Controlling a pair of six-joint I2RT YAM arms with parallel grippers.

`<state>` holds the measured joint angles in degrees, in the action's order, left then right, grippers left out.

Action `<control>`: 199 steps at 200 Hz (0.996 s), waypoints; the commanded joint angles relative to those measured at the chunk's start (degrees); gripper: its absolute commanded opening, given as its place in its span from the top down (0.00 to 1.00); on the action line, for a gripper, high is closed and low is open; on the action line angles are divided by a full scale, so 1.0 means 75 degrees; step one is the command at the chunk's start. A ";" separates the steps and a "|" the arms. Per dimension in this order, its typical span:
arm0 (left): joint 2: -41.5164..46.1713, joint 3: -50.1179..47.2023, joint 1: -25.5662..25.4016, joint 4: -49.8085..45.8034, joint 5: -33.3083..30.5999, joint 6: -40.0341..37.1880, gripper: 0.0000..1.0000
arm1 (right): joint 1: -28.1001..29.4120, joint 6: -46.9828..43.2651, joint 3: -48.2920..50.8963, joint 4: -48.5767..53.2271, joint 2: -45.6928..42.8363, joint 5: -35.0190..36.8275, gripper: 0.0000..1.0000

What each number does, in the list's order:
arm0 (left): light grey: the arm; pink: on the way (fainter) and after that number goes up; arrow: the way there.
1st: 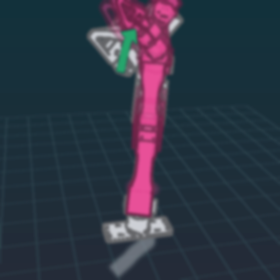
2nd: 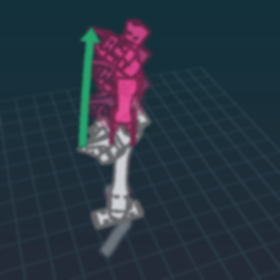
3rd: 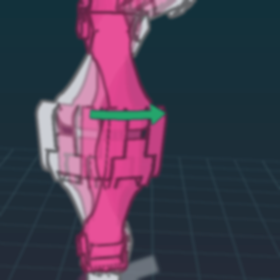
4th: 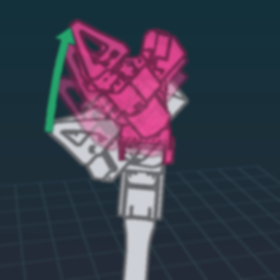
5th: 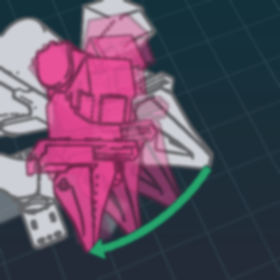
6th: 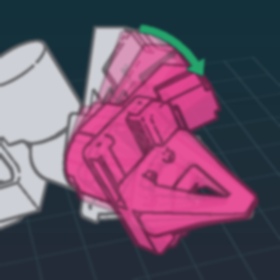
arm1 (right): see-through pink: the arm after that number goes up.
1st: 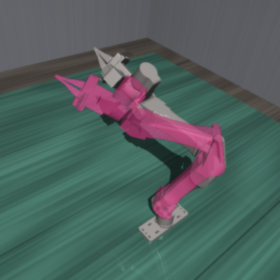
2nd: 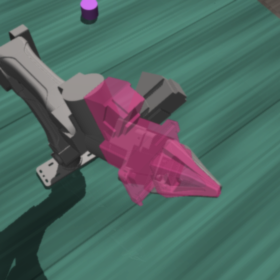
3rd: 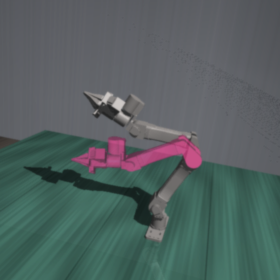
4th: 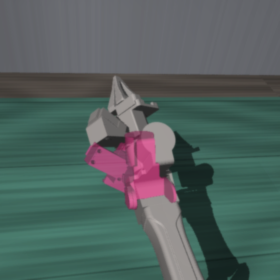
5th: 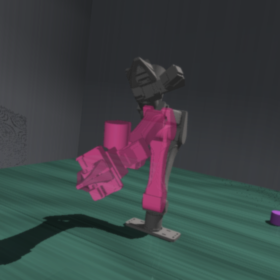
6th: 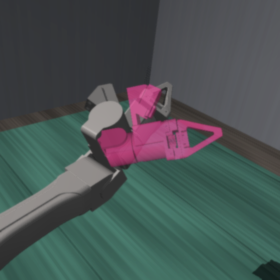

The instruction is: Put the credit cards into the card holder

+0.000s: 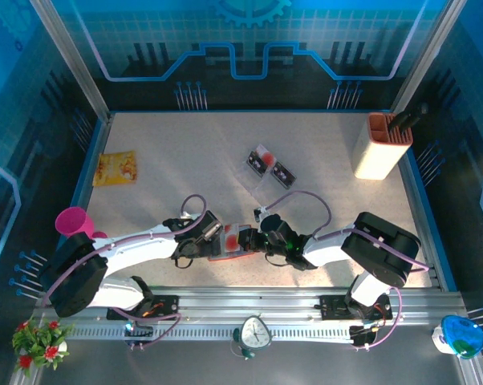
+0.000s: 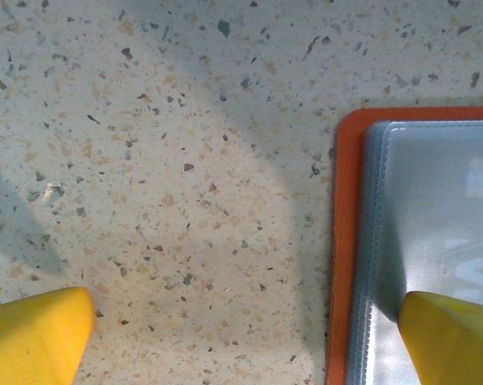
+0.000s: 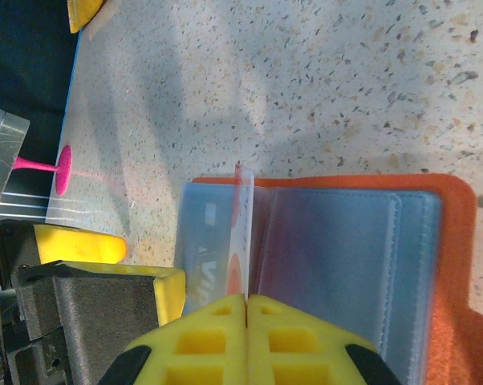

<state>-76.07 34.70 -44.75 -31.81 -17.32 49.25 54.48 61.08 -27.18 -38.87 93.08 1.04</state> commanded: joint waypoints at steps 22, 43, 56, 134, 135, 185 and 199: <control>-0.0087 -0.0273 -0.0047 -0.0289 -0.0116 0.0007 0.01 | 0.0109 0.0117 0.0114 0.0184 0.0007 -0.0096 1.00; -0.0088 -0.0301 -0.0047 -0.0270 -0.0108 0.0019 0.01 | 0.0119 0.0143 0.0102 0.0303 -0.0002 -0.0126 1.00; -0.0095 -0.0308 -0.0045 -0.0254 -0.0116 0.0019 0.01 | 0.0120 0.0141 0.0086 0.0422 -0.0013 -0.0138 1.00; -0.0111 -0.0349 -0.0045 -0.0188 -0.0095 0.0020 0.01 | 0.0128 0.0200 -0.0017 0.0898 0.0010 -0.0244 1.00; -0.0111 -0.0349 -0.0045 -0.0188 -0.0100 0.0019 0.01 | 0.0130 0.0200 -0.0019 0.0908 0.0017 -0.0250 1.00; -0.0157 -0.0349 -0.0048 -0.0156 -0.0093 0.0007 0.01 | 0.0122 0.0200 -0.0305 0.1160 0.0294 -0.0471 1.00; -0.0170 -0.0349 -0.0048 -0.0141 -0.0087 0.0014 0.01 | 0.0127 0.0200 -0.0432 0.1216 0.0457 -0.0590 1.00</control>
<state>-76.07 34.33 -44.80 -30.94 -17.32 49.28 54.50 62.15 -28.71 -33.43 93.91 -1.78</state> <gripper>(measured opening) 0.992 0.063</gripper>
